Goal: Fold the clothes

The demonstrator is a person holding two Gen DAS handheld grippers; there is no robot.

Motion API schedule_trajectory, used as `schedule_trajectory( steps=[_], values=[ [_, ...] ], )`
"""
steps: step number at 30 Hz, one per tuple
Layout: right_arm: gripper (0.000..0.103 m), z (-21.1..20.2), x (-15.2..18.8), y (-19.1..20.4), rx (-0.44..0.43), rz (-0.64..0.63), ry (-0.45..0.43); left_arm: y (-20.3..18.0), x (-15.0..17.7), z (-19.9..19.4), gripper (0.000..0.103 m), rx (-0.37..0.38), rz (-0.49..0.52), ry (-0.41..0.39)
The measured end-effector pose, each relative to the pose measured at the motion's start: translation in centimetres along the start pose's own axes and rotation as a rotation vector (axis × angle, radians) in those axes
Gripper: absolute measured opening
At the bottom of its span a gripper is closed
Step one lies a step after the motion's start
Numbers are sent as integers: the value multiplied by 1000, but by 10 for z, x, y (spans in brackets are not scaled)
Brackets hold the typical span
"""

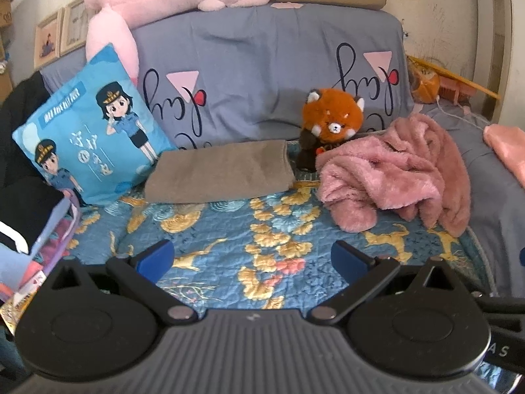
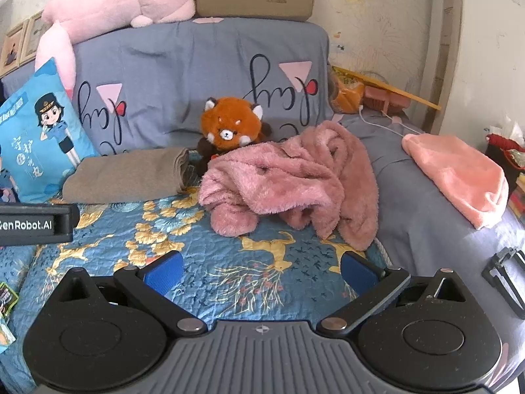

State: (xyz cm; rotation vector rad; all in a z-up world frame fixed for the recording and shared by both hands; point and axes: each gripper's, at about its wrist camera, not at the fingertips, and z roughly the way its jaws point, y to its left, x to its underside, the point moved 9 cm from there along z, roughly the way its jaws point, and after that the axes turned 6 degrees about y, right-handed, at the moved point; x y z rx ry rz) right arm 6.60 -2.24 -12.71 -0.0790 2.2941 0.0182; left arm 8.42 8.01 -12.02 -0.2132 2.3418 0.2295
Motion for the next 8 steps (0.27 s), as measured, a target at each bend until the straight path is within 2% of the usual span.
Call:
schedule_trajectory(
  steps=[8],
  values=[
    [103, -2, -2, -6, 1, 29, -6, 2, -2, -4, 103, 29, -36, -5]
  ],
)
